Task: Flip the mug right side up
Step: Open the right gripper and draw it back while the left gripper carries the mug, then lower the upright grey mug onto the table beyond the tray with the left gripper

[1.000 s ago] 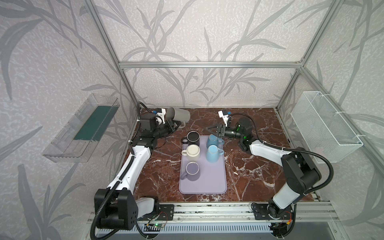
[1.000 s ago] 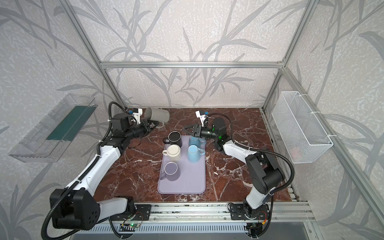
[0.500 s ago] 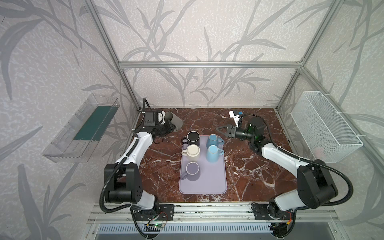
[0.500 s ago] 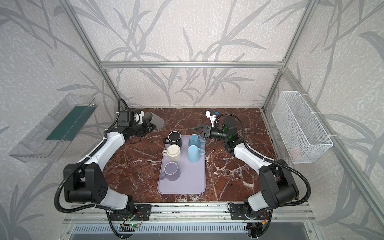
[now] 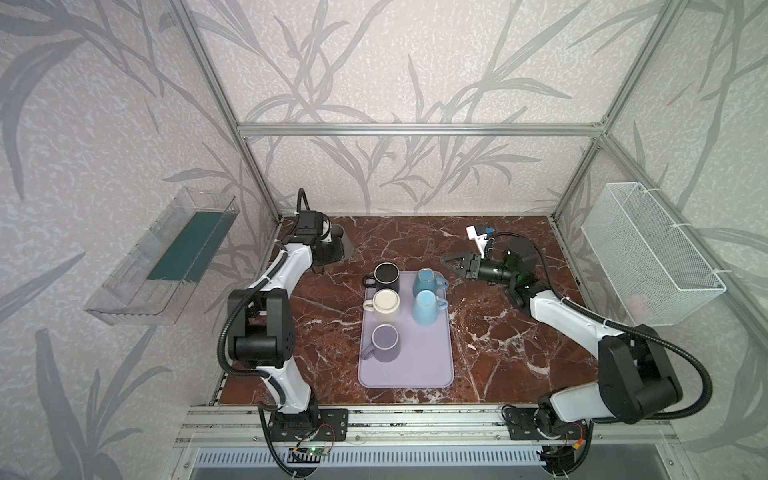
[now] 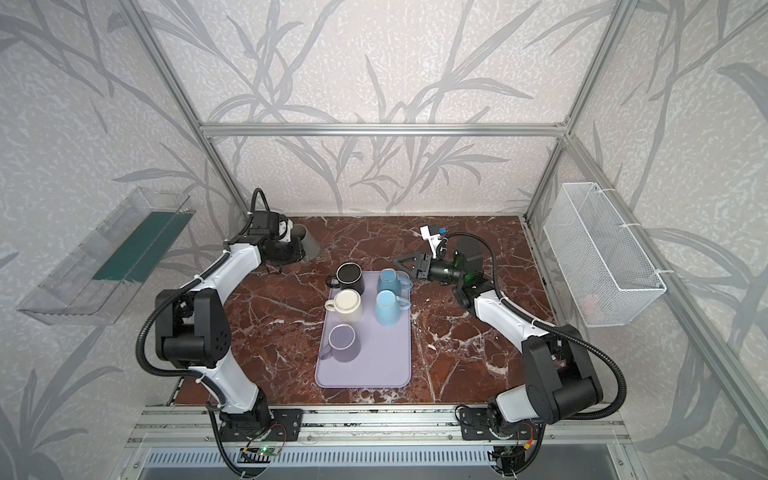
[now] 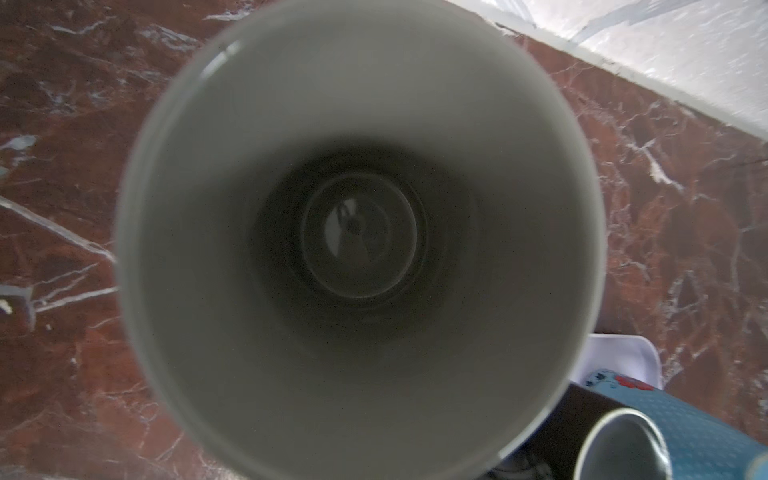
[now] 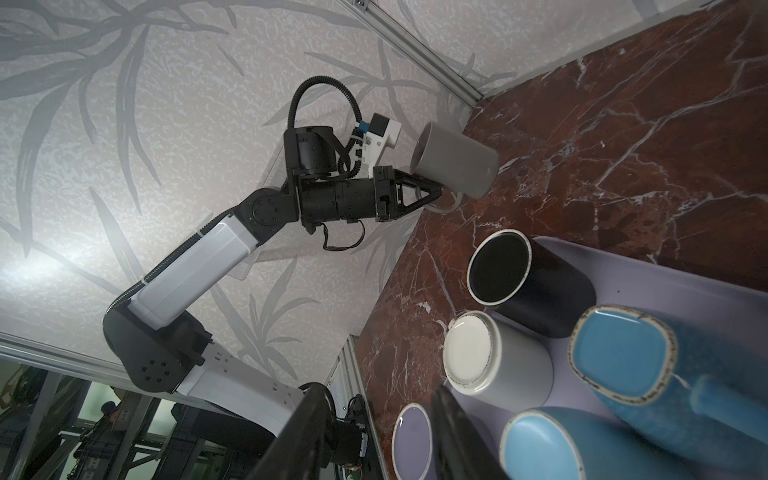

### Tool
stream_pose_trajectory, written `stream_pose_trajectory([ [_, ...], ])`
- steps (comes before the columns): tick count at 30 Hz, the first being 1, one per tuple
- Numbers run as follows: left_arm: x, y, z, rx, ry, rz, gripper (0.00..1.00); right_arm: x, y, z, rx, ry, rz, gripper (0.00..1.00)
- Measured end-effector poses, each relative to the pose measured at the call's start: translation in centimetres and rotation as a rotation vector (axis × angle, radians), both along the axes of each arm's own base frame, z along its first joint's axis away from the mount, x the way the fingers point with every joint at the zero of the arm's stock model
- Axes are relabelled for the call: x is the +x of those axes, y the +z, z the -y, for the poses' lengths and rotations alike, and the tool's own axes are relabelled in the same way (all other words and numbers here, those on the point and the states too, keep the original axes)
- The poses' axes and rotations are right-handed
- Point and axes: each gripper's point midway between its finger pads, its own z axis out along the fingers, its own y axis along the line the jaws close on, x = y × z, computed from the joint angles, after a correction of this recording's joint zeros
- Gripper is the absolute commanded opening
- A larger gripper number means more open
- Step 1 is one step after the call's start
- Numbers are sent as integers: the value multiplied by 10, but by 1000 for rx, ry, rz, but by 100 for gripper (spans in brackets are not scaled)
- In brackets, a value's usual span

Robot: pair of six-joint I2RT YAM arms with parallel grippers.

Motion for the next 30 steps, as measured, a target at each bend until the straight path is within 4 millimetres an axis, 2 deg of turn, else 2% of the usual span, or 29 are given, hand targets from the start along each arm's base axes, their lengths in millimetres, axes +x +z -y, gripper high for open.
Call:
stream_pose_trajectory([
  [3, 7, -5, -6, 47, -25, -23, 0, -1, 0, 7, 1, -10, 2, 43],
  [11, 33, 3, -19, 130, -111, -14, 0, -2, -1, 21, 1, -37, -5, 43],
  [15, 45, -4, -27, 164, -129, -32, 0, -2, 1, 25, 0, -43, -4, 43],
  [22, 52, -23, -34, 198, -144, -101, 0, -3, 3, 27, -4, -47, 5, 44],
  [30, 50, -30, -34, 196, -150, -130, 0, -4, 1, 28, -10, -49, -9, 44],
])
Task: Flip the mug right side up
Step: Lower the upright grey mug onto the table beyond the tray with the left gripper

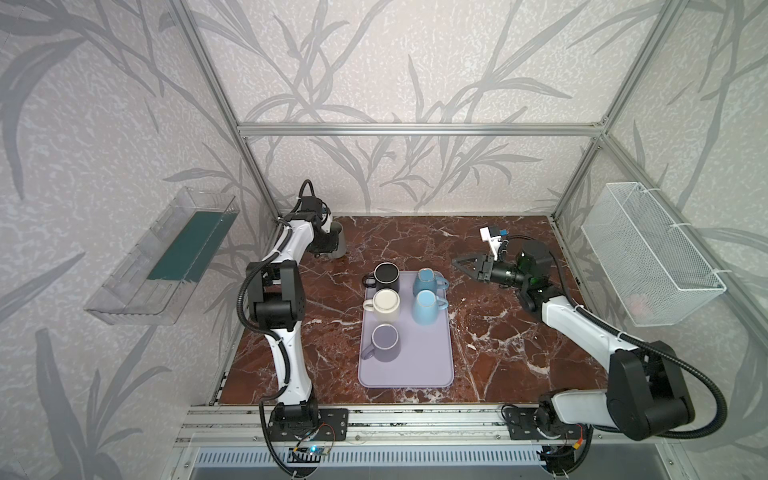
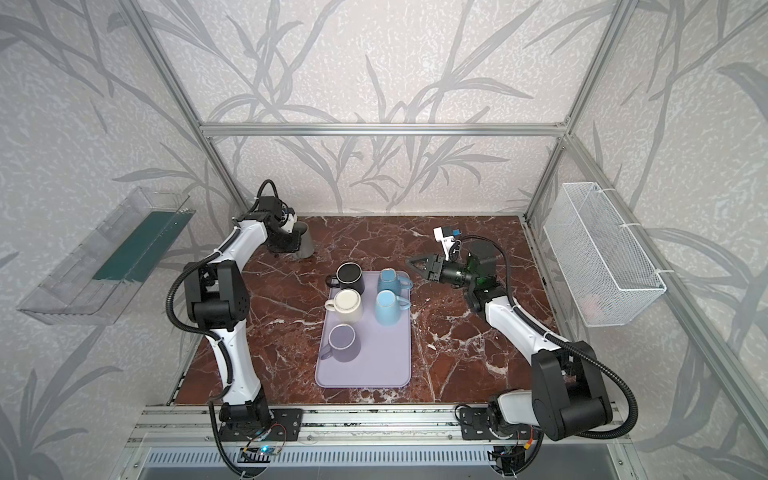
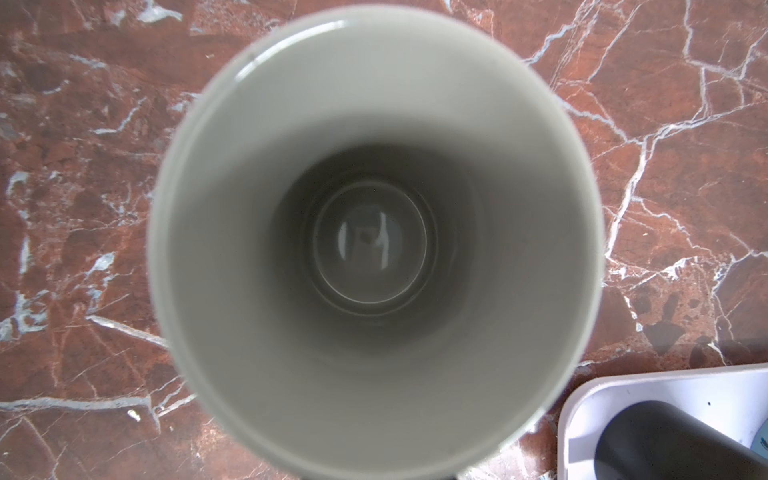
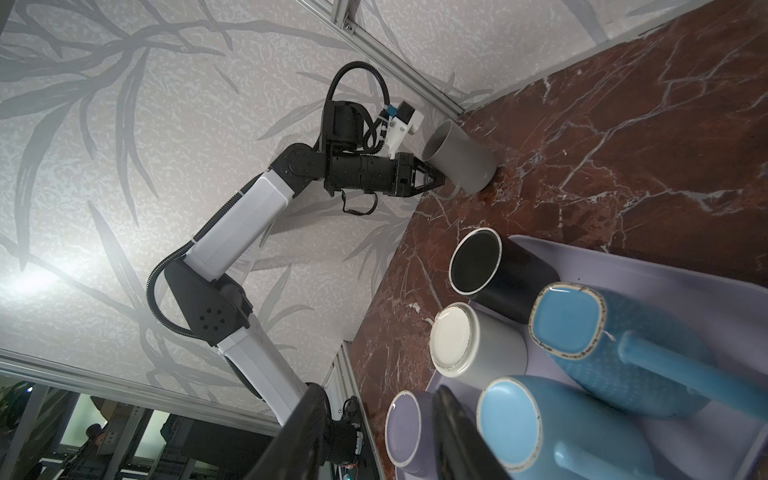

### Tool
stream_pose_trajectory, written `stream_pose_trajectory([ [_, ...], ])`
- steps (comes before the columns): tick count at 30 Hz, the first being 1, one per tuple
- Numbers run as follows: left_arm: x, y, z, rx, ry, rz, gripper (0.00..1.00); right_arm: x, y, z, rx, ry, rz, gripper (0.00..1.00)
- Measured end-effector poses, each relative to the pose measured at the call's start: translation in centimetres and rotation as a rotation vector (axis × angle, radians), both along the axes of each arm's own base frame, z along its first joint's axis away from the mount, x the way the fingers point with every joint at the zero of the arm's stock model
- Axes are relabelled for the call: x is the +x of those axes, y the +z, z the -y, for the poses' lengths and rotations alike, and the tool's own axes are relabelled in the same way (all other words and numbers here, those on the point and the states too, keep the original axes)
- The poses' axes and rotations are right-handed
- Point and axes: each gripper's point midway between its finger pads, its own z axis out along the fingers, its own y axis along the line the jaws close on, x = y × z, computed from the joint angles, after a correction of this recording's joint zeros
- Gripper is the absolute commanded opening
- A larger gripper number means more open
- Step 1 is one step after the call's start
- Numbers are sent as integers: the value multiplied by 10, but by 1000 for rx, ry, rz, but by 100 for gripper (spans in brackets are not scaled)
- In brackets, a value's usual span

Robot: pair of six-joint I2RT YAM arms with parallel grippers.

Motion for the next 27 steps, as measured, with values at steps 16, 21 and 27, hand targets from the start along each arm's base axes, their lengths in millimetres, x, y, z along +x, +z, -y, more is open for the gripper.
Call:
stream_pose_trajectory([
  [16, 10, -13, -3, 30, 0, 10, 0, -3, 3, 1, -7, 0, 14, 44],
  [21, 15, -15, -2, 31, -2, 28, 0, -3, 2, 1, -9, 0, 8, 45],
  [27, 19, -16, -3, 42, -3, 39, 0, -4, 1, 2, -12, 1, 4, 45],
])
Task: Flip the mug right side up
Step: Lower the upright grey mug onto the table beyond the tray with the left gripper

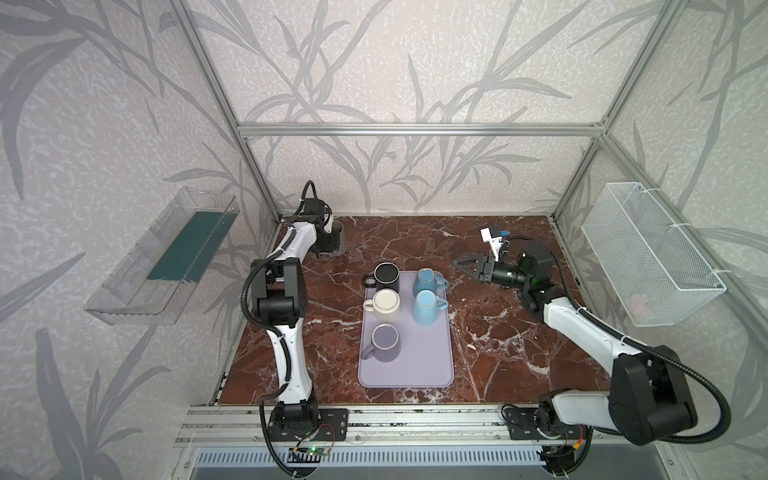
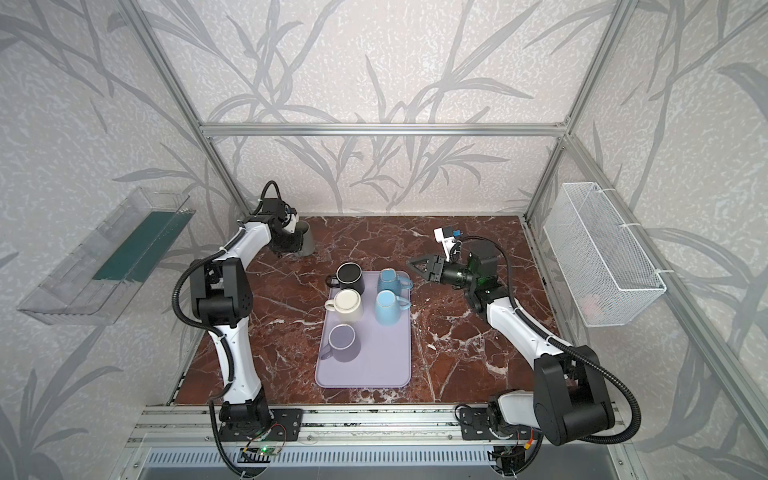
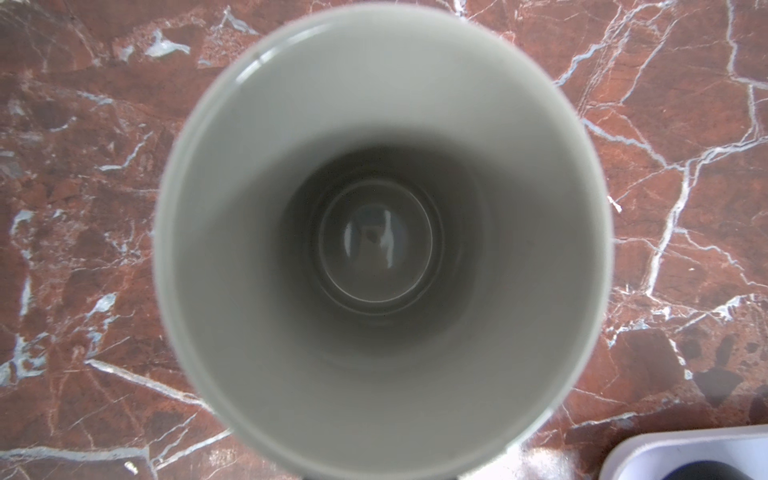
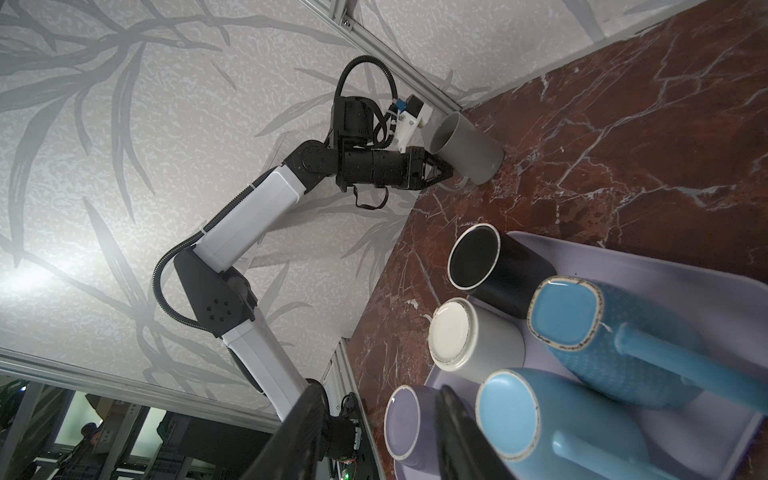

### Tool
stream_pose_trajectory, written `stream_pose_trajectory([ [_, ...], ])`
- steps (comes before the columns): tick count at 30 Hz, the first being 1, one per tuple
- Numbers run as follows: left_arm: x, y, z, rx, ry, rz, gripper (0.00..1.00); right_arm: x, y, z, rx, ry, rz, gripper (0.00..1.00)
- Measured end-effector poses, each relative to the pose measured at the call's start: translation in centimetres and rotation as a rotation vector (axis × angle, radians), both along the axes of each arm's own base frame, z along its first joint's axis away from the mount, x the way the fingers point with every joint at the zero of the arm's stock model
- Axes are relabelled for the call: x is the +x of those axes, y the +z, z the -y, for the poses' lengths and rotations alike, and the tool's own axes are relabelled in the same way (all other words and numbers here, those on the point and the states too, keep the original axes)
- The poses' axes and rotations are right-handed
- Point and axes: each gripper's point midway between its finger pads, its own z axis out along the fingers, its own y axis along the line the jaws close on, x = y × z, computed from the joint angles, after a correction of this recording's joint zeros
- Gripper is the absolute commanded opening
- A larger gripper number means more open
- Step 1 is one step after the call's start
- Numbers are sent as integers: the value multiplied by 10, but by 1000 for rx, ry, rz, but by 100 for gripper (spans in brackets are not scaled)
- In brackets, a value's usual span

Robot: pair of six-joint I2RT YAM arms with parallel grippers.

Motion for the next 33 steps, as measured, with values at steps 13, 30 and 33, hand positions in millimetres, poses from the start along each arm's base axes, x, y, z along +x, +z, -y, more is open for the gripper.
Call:
stream_pose_trajectory([
  [13, -1, 1, -3, 30, 0, -4, 20, -1, -5, 0, -12, 2, -3, 46],
  [30, 1, 16, -11, 93, 14, 7, 64, -3, -14, 1, -40, 7, -12, 47],
  [33, 0, 23, -12, 94, 26, 17, 66, -4, -16, 1, -46, 9, -15, 47],
])
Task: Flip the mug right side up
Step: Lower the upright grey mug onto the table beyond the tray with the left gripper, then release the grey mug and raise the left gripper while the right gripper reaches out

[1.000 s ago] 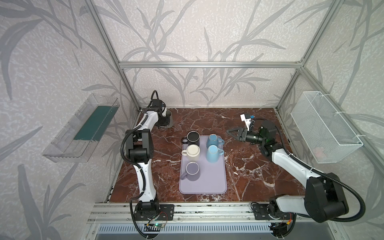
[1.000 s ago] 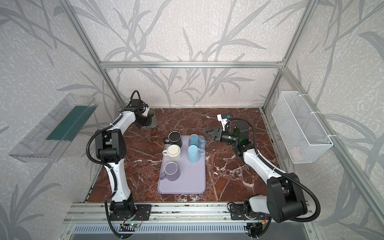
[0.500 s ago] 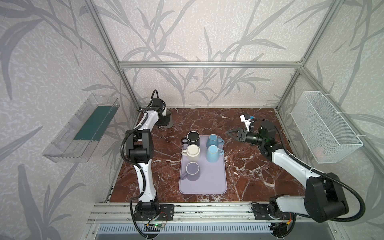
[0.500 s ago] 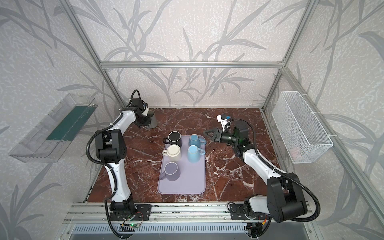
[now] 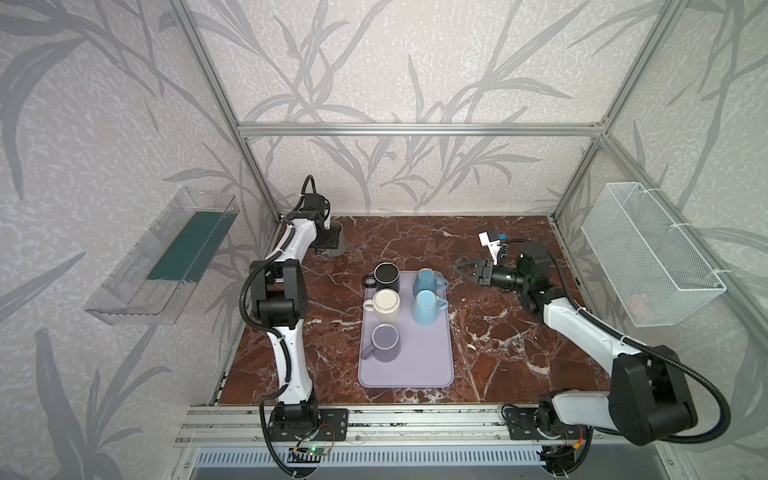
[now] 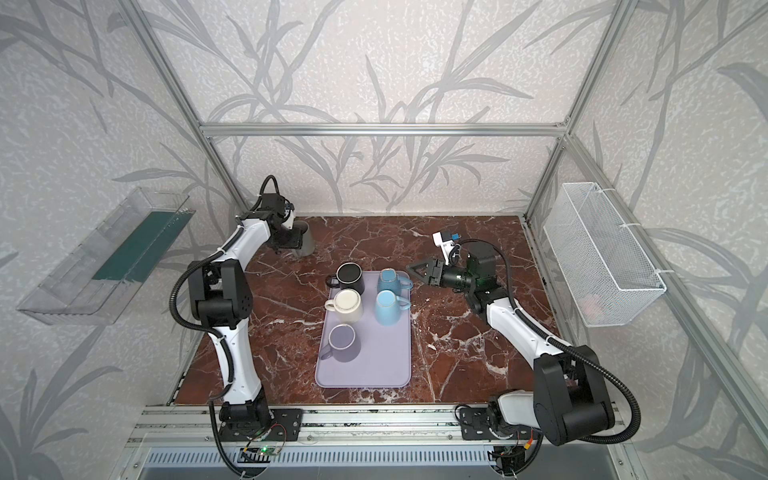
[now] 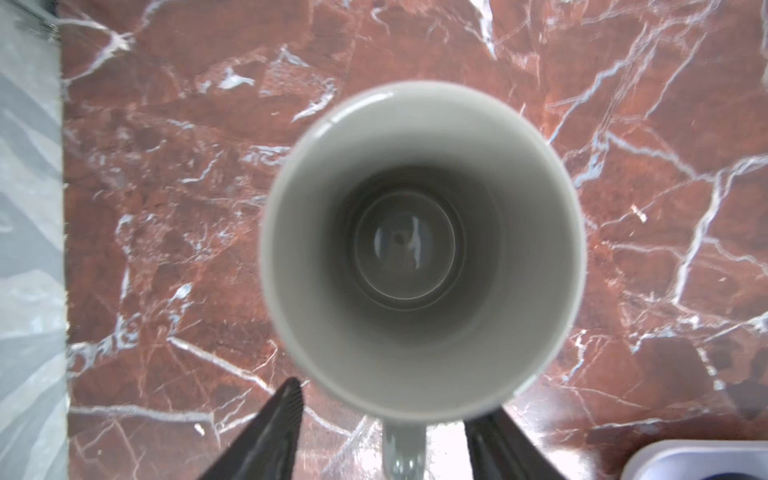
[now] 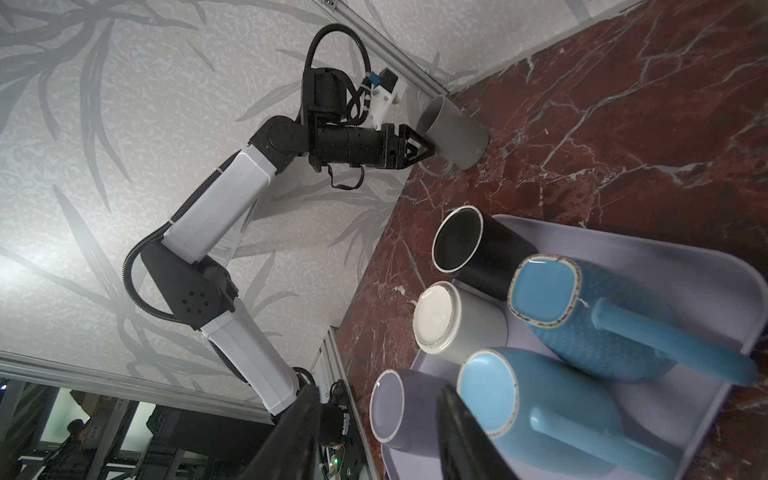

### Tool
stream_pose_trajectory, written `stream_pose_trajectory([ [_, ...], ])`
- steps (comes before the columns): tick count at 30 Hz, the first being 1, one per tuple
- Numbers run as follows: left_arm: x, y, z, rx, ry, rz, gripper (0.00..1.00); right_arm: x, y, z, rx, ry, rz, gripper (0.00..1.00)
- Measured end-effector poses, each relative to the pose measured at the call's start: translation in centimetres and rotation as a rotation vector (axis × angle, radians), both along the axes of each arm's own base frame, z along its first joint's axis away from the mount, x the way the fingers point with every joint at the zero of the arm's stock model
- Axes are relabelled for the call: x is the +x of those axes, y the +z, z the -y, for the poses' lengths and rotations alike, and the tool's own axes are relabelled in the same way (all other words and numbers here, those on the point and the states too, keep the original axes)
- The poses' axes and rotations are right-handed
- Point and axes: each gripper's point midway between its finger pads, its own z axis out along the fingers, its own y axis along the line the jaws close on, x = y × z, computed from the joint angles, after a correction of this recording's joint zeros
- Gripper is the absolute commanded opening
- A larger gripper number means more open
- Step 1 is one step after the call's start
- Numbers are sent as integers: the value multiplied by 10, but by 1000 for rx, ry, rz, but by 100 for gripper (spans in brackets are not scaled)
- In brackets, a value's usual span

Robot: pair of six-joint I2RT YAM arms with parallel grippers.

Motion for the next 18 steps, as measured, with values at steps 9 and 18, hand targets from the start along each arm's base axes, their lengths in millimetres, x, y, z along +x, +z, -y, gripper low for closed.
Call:
stream_pose_trajectory([
  [9, -25, 44, 2, -16, 34, 61, 66, -7, 0, -6, -63, 29, 23, 47],
  [18, -64, 86, 9, -80, 106, 154, 66, -40, 26, -57, -220, 174, 195, 47],
])
